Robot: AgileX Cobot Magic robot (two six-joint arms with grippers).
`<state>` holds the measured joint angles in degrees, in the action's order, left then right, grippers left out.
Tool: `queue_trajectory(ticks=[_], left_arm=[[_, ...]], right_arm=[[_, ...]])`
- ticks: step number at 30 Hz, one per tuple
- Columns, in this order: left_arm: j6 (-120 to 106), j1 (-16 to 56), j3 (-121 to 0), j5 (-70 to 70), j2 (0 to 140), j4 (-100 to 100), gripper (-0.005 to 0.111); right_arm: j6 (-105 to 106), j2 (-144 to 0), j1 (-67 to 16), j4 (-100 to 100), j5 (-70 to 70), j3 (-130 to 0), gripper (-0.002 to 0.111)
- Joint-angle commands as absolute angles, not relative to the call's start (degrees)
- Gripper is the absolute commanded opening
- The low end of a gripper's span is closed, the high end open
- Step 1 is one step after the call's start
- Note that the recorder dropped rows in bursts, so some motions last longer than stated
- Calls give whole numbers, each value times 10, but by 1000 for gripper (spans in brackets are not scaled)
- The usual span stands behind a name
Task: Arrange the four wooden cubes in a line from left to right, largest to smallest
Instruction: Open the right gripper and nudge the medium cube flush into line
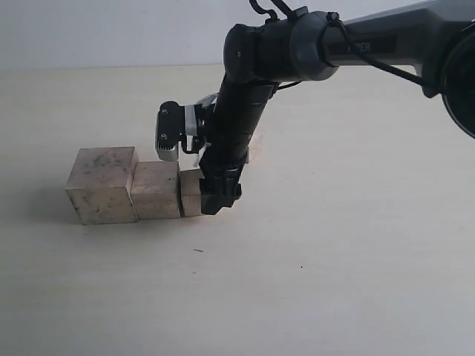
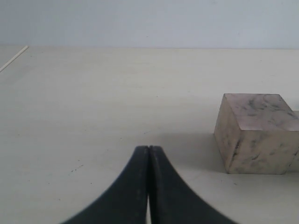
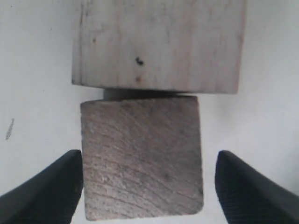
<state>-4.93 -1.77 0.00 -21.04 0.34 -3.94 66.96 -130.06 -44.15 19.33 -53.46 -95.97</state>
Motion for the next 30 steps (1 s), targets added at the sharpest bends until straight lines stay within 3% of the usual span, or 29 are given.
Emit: queue_trajectory(ticks=[1,9,30], left_arm=[[-45,-20,0,-204,0,-38,0],[-45,-20,0,-204,0,-38,0],[-45,-20,0,-204,0,-38,0]], right_arm=[[638,-1272,-440,167,-536,-962,74],[498,-1243,-440,14,-547,-962,74],[478,-1290,-440,30,-509,-962,74]])
